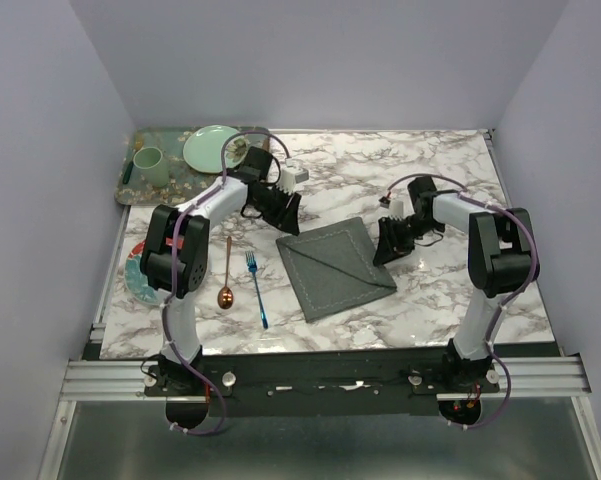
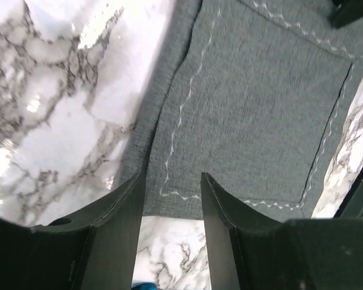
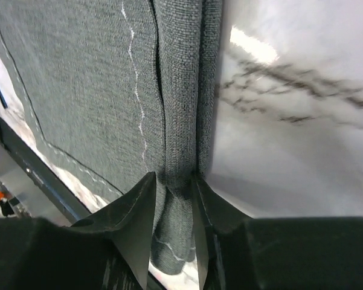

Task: Fold the napkin into a case and place the utensils inside
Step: Move the upper triangle-folded napkin to the center of the board.

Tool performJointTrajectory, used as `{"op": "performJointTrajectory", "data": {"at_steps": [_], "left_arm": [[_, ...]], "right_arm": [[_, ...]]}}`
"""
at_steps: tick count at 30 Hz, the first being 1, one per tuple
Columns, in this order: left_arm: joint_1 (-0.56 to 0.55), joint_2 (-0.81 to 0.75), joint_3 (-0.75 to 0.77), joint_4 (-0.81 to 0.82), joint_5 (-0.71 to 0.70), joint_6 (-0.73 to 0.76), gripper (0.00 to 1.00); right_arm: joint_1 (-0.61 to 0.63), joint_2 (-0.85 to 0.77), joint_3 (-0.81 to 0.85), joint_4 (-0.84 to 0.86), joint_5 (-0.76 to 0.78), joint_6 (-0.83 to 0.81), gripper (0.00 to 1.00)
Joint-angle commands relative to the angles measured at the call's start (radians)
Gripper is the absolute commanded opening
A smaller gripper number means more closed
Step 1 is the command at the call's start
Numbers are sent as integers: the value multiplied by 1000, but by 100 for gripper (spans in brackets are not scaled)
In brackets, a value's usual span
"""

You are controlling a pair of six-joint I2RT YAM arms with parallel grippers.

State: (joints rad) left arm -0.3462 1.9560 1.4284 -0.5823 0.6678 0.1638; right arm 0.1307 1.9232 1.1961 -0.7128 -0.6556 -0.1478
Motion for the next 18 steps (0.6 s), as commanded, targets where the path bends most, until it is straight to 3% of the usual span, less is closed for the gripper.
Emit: {"op": "performJointTrajectory", "data": {"at_steps": [1,9,18], "left_arm": [[3,88,157,-74,7,83,50],[-74,216,322,-93,70,125,51],[-149,345,421,-18,110,82,51]], "right_arm": [[29,-27,-84,-19,8,-27,35],[53,-64,-96,-94,-90,-24,34],[34,-130,-15,-227,-157,-59,54]]}}
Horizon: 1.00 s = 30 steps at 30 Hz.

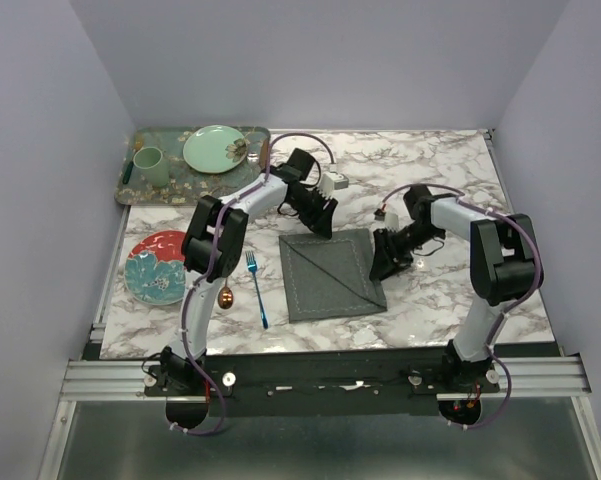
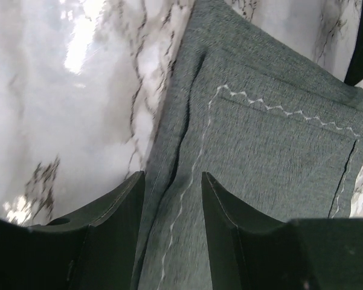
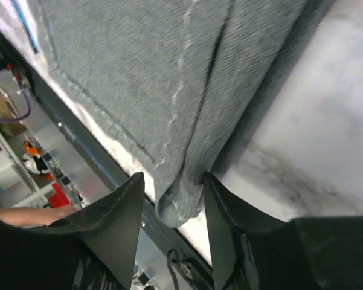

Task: Fold the napkin into a case and place the utensils inside
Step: Move the upper triangle-folded napkin to the center of the board.

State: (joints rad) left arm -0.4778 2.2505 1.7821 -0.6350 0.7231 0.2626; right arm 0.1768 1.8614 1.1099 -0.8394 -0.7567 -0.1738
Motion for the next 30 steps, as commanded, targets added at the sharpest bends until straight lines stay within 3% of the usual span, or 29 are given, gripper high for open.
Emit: {"op": "performJointTrajectory", "data": {"at_steps": [1,8,16,24,30], "left_arm": [[-24,70,80,37,56,-23,51],[-62,138,138,21,72,-11,44],[-84,136,122,35,98,7,23],[-88,31,-1,142,124,24,8],[-101,-14,-50,156,131,85,3]], "right_arm": [[-19,-73,89,-101,-59,-38,55],[-85,21,295,-43,-36,-49,68],[-86,211,450,31,-12,-55,84],[-86,318,508,40,-88,-76,86],[-85,352,513,31,-168,-124,86]]}}
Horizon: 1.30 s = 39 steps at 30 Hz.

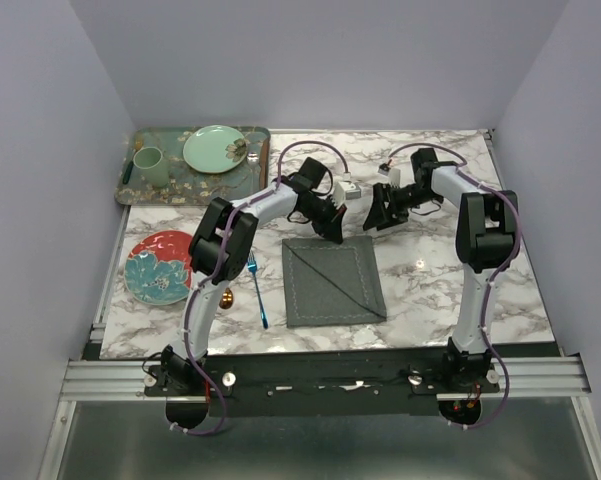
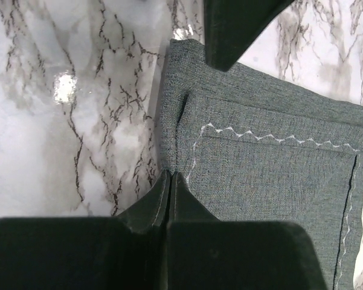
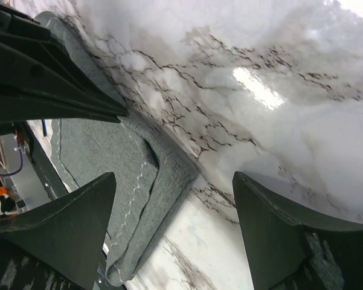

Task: Fold the napkin into a case and place the utensils inside
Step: Move the upper triangle-folded napkin to the center of the board, then pick up the upper triangle-folded napkin from the center of the board.

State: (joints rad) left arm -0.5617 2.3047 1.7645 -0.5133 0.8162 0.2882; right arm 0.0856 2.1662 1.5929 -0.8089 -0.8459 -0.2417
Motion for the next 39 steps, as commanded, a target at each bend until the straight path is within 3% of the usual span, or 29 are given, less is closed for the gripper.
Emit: {"op": "performJointTrajectory", "data": {"at_steps": [1,13,22,29,39], "left_arm": [[-20,-79,-43,39,41,63,3],[-26,-129,-103,122,66,75,0],[-27,-151,-131,142,74,98,0],[-26,-157,-154,154,70,111,0],[-26,-148,-151,173,70,95,0]], "right_arm": [[6,53,38,-6,-96,-64,86],[34,130,125,-177,-159,-217,83],[54,139,139,-249,-191,-309,72],[65,136,131,-280,-200,-357,56],[72,123,119,-294,-186,-386,56]]}}
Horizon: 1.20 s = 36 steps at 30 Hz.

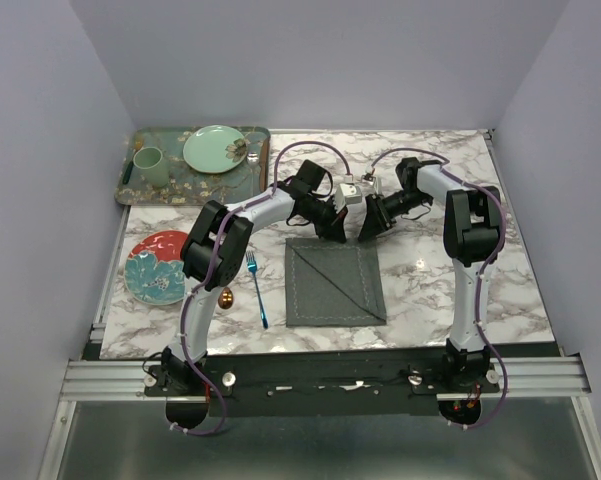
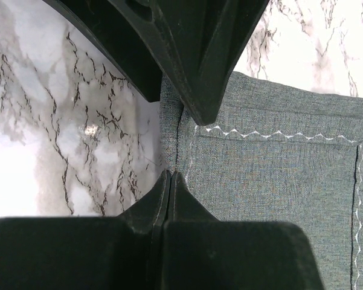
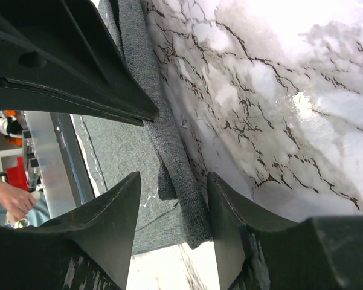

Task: Fold the napkin into a case and place the utensils inside
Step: Pick up the upper triangle-folded napkin from the center of the board.

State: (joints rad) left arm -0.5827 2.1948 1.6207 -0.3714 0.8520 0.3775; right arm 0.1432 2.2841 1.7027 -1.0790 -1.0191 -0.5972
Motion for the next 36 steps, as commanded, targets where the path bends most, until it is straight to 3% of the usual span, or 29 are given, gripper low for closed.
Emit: {"op": "performJointTrajectory", "data": {"at_steps": [1,5,7,8,9,11,13,18,25,32,36], "left_arm": [[-3,-40,-7,32,36,5,0],[-3,-43,-7,31,35,4,0],[4,-52,-12,16,36,3,15],[15,-58,-18,14,56,-2,24],[24,-66,-25,8,71,-3,40],[69,-89,-47,-10,93,12,49],[118,-93,-45,-72,117,37,57],[184,-46,34,-309,134,175,64],[204,23,152,-426,151,204,70],[204,20,182,-531,118,296,70],[204,-9,168,-551,53,371,77]], "right_arm": [[16,5,8,-16,-4,-27,56],[19,-12,-11,25,14,10,33],[22,-35,-21,43,28,4,24],[25,-47,-34,50,34,-3,15],[27,-58,-44,57,42,-6,10],[30,-90,-70,85,62,-12,1],[33,-107,-83,94,63,-22,1],[50,-182,-150,123,88,-67,1],[79,-270,-206,162,114,-121,1],[87,-305,-218,156,128,-162,1],[93,-324,-230,156,128,-184,1]]}}
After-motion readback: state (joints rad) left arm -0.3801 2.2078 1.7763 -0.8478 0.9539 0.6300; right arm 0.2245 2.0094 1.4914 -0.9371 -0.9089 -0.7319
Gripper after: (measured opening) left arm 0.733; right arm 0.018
